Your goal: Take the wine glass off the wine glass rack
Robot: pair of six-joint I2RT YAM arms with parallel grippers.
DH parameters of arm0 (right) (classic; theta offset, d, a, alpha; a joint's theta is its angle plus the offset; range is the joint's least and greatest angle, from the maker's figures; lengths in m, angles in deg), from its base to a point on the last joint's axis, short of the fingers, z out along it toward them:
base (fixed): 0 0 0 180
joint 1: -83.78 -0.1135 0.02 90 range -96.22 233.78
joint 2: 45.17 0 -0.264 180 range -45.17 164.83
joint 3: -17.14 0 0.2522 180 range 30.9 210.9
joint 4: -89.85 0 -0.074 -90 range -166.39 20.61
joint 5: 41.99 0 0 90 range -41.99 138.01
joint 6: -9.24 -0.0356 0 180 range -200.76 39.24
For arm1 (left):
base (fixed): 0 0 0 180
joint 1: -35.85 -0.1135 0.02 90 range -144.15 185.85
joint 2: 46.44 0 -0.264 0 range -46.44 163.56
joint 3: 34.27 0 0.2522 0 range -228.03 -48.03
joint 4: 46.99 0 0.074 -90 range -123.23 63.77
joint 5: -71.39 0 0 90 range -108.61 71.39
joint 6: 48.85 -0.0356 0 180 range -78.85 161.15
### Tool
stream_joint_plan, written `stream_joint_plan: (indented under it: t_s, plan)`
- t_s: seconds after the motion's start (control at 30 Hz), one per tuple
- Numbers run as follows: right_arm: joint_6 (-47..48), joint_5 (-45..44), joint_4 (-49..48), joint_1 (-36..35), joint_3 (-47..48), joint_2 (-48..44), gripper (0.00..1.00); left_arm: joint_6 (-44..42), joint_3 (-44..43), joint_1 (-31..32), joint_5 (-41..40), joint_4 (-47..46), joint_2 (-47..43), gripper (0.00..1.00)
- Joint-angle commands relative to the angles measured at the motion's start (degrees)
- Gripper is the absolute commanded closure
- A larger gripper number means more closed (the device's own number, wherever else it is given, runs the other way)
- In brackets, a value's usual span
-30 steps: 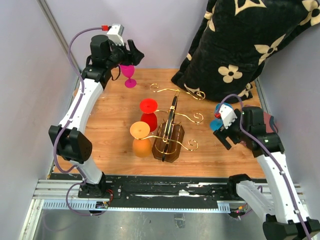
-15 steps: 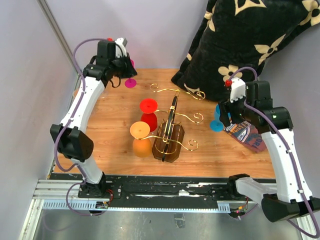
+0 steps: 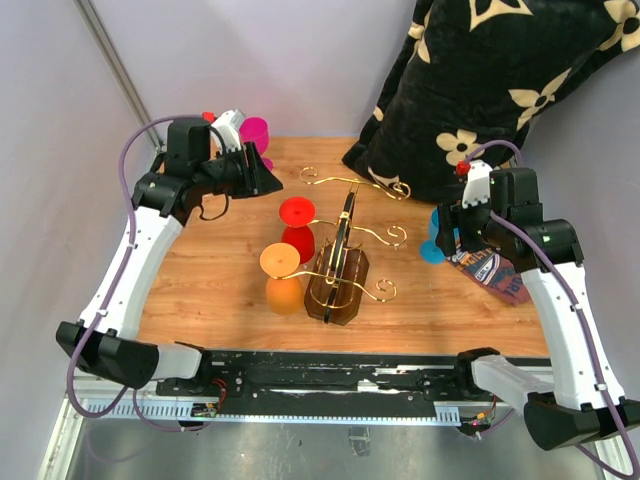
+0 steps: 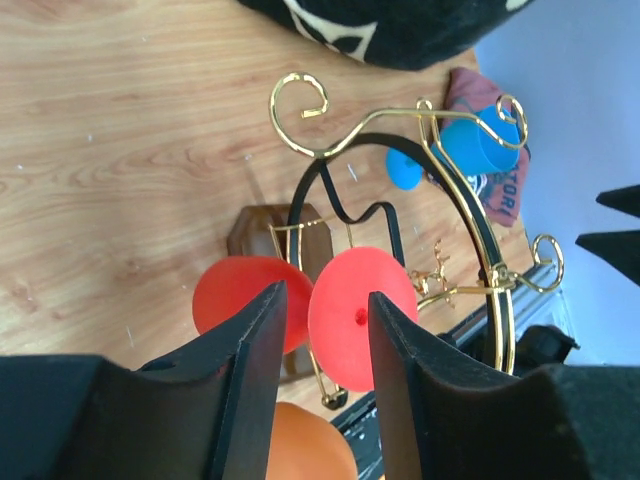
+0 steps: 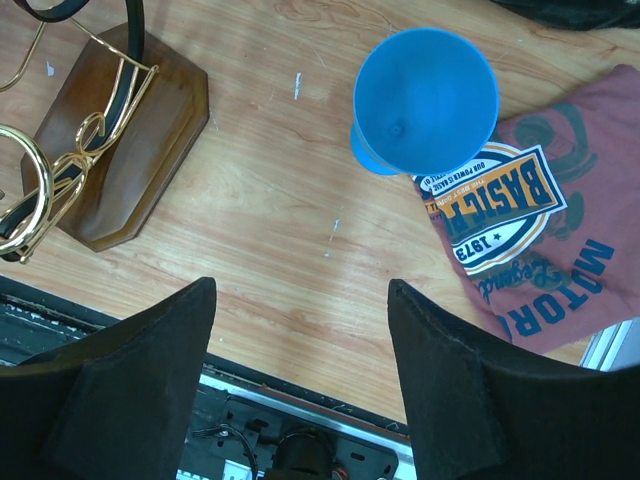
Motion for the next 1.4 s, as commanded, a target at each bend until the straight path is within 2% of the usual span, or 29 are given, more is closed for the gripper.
stream_joint_plan:
  t_s: [0.0,0.17,0.47,0.57,0.8,1.1,1.37]
  plan:
    - [-1.61,-0.16,-0.65,-0.49,-0.04,-1.35,0.29,-0.27,3.0,0.46,4.69,1.17,-0.39,0.56]
    - [-2.36,0.54,-1.79,-0.5,-0.01,-1.97,0.28,-1.94,5.72,0.53,4.85,0.81,-0.44,0.52]
    - [-3.66,0.11,-2.75,-0.5,-1.19,-2.36,0.29,-0.3,8.44,0.71,13.23,-4.43,-1.66,0.55]
    - [-3.76,-0.6,-2.84,-0.54,-1.44,-2.51,0.29,0.97,9.47,0.71,16.13,-5.85,-1.97,0.64]
    - [-3.76,-1.98,-3.26,-0.5,-2.72,-3.19,0.28,1.12,9.15,0.78,15.77,-5.53,-2.9,0.98]
    - [-4.11,-1.57,-3.85,-0.57,-3.49,-3.81,0.28,-0.28,5.92,0.79,10.21,-3.56,-2.69,0.99]
    - [-3.86,-2.49,-4.03,-0.57,-3.83,-4.46,0.27,10.14,11.52,0.79,23.6,-16.16,-1.24,0.99]
